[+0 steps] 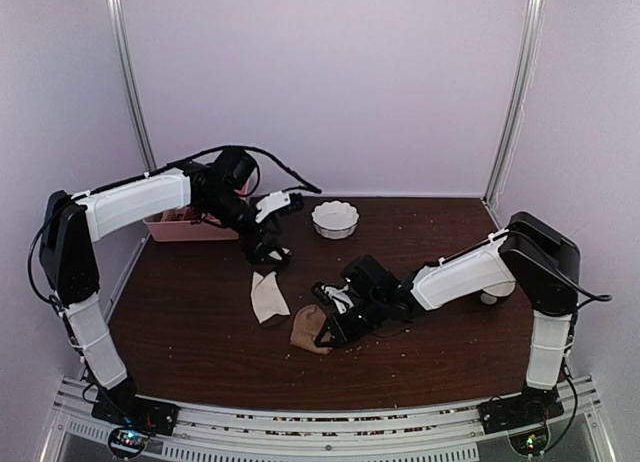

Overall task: Roll the socks
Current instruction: Roll the sock at the center of the board.

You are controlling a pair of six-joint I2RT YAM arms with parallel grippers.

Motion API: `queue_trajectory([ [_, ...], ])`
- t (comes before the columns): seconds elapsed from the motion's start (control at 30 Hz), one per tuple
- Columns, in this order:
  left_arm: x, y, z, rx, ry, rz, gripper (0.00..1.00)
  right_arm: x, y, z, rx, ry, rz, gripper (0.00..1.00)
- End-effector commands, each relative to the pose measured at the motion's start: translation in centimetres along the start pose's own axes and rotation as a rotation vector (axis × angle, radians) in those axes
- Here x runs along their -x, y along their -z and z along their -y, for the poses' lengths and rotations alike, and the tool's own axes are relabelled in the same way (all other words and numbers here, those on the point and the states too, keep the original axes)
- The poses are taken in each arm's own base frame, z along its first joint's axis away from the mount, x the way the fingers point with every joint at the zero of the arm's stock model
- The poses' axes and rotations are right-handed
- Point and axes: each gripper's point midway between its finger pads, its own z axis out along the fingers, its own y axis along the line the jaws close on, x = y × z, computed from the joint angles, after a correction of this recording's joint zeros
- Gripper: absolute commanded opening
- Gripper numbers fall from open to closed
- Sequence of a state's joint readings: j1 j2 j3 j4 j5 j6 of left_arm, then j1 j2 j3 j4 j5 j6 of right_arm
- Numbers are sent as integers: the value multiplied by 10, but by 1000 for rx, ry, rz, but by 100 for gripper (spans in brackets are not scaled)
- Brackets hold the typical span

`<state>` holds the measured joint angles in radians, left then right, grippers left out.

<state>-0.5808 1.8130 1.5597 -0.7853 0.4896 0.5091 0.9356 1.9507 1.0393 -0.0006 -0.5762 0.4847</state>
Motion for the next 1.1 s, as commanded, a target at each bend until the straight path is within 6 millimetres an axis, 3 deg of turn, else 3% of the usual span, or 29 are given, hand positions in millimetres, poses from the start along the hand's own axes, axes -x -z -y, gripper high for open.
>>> queue_trajectory([
  [0.0, -15, -9, 19, -124, -9, -4, 98, -76, -6, 66, -250, -180, -230, 0],
  [0.2, -56, -47, 89, -209, -160, -111, 98, -69, -12, 63, -224, -269, -182, 0],
  [0.37, -53, -54, 130, -164, -372, -66, 98, -66, -21, 52, -130, -356, -171, 0],
  [0.43, -53, -61, 141, -177, -436, -104, 93, -65, -25, 50, -102, -381, -178, 0],
  [0.73, -68, -98, 150, -155, -542, -198, 65, -62, -31, 48, -54, -450, -181, 0],
  [1.07, -78, -118, 128, -50, -542, -267, 42, -67, -28, 51, -28, -490, -167, 0],
])
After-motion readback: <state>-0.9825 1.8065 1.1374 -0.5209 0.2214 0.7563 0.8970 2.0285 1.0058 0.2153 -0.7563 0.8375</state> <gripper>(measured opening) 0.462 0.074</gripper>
